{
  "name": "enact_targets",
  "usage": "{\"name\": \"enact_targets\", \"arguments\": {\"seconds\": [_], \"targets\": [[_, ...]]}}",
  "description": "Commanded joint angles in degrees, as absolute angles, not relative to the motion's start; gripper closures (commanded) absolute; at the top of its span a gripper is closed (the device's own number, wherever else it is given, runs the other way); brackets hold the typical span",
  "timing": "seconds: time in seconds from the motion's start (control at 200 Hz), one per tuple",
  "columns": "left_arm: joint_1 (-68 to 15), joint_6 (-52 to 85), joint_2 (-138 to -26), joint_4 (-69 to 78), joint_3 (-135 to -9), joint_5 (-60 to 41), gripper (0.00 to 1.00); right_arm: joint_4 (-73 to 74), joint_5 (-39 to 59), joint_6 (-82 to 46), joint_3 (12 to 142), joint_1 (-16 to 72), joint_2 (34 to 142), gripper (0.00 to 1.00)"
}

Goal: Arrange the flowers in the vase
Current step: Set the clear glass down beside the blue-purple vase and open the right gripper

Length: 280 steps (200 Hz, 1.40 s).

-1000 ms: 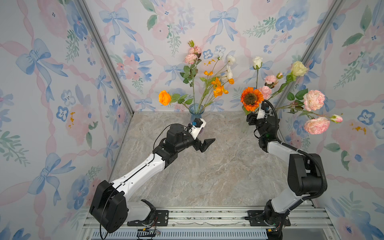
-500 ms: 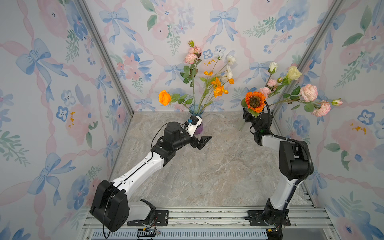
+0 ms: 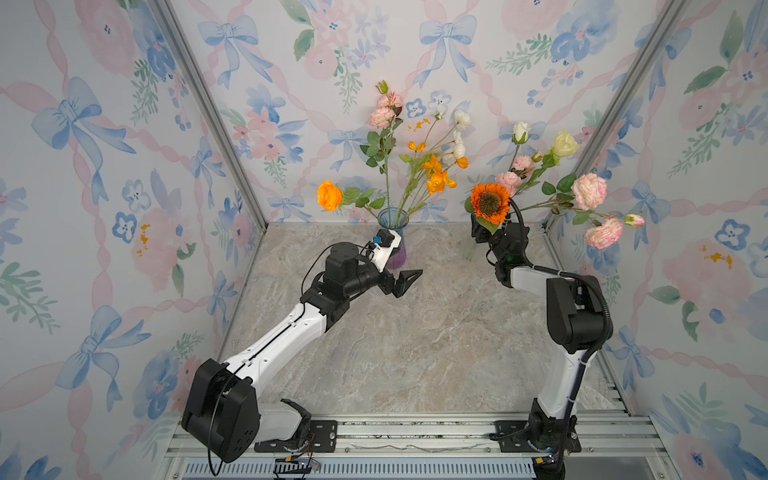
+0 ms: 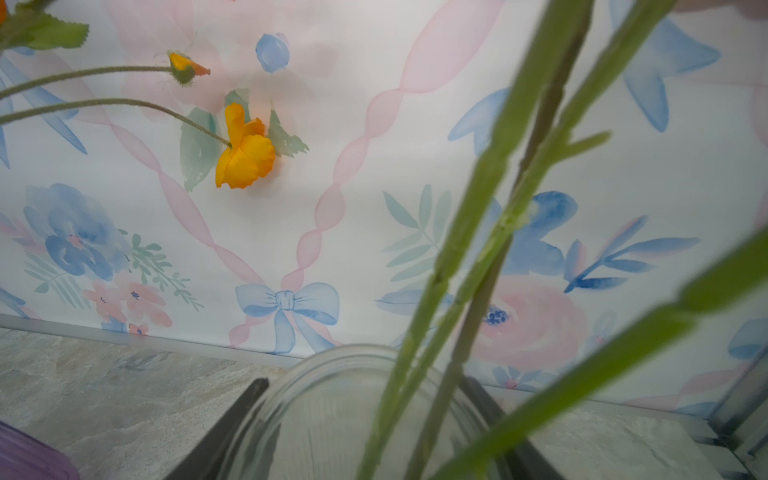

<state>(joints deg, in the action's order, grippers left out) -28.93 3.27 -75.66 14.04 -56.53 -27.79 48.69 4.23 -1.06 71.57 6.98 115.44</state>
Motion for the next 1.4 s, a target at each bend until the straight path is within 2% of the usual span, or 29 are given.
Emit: {"name": "enact_targets", "arguments": {"seconds": [0.0, 0.545, 0.75, 0.835, 0.88, 1.07, 1.22, 1.395], "targets": [[-28.48, 4.29, -76.38, 15.38, -57.04, -28.97, 0.02, 55.37, 3.83, 0.40, 75.41, 8.46, 114.98, 0.76], [-27.74, 4.82, -76.81, 15.75, -57.04, -29.97, 0.02, 56.45, 2.46, 0.97, 74.53, 11.07, 117.11, 0.70], [-27.60, 4.91, -76.90, 15.86, -57.03, -30.14, 0.02, 57.19, 1.83, 1.12, 73.32, 11.24, 117.24, 0.54], [-27.47, 4.96, -77.00, 15.88, -57.04, -30.27, 0.02, 57.64, 1.25, 1.18, 72.77, 11.25, 117.25, 0.36], [-27.49, 5.06, -77.09, 15.99, -57.04, -30.47, 0.02, 57.73, 1.11, 1.34, 72.55, 11.26, 117.34, 0.32], [-27.39, 5.25, -77.15, 16.03, -57.02, -30.66, 0.02, 57.31, 0.73, 1.41, 72.31, 11.24, 117.34, 0.21], [-27.37, 5.53, -77.38, 16.17, -57.12, -30.96, 0.02, 57.04, 0.90, 1.57, 72.00, 11.33, 117.10, 0.10], [-27.25, 5.54, -77.26, 16.34, -57.04, -31.08, 0.02, 57.11, 0.99, 1.89, 70.30, 11.59, 116.59, 0.04]]}}
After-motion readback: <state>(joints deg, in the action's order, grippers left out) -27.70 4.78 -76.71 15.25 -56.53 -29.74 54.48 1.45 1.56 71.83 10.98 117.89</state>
